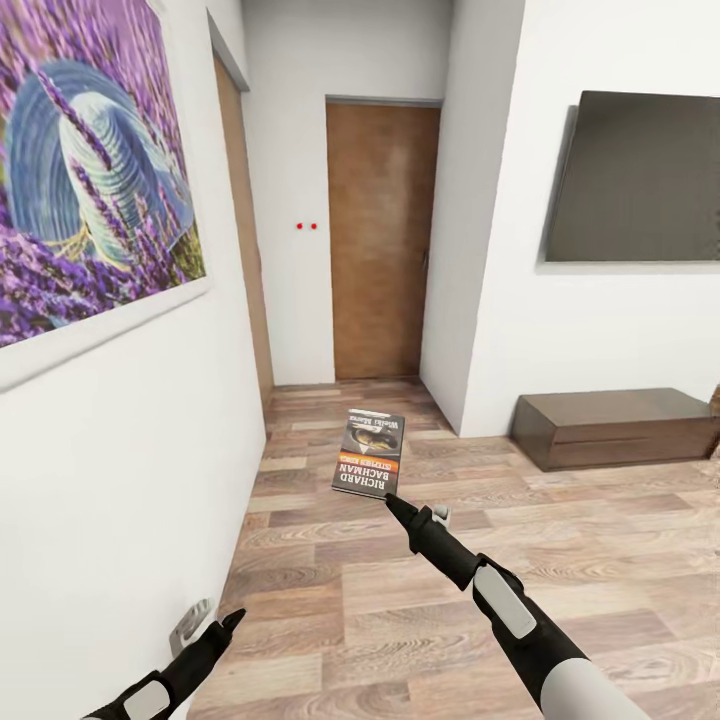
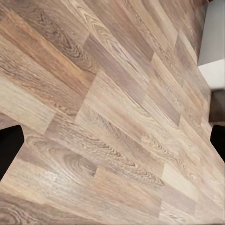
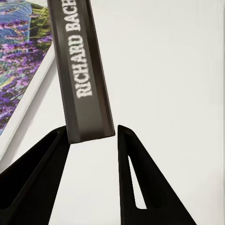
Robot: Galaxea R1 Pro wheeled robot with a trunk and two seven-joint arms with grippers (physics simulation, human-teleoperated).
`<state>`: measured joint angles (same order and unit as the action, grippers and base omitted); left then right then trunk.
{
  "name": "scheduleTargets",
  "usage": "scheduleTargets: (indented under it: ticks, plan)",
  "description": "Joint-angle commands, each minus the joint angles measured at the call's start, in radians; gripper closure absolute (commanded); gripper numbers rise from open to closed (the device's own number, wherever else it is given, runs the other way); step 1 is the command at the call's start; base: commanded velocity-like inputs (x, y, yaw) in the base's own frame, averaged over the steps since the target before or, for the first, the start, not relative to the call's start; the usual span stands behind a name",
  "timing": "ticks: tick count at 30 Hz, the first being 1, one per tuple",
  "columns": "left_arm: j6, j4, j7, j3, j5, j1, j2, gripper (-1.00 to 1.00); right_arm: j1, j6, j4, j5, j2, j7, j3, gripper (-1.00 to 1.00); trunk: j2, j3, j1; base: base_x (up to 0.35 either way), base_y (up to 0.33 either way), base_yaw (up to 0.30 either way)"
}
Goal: In the bedroom, move the book from the bed onto either nightstand, and place the two sandals side by side next to the bed.
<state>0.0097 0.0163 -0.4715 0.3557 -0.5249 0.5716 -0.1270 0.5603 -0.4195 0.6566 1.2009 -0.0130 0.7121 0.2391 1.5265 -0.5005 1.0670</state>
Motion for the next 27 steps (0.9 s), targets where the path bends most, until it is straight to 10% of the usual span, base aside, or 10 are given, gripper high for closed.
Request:
scheduleTargets:
  ticks: [1,27]
  plan:
    - [0.001,-0.001,-0.004,0.008,0.003,0.001,0.000,-1.00,0.001,-0.007,0.000,0.014,-0.001,0.000,0.003,1.00,0.001,-0.001,0.000,0.143,0.000,-0.167]
    - [0.002,-0.001,-0.004,0.008,0.003,0.001,0.001,-1.00,0.001,-0.007,0.000,0.014,-0.001,0.000,0.003,1.00,0.001,-0.001,0.000,0.143,0.000,-0.183]
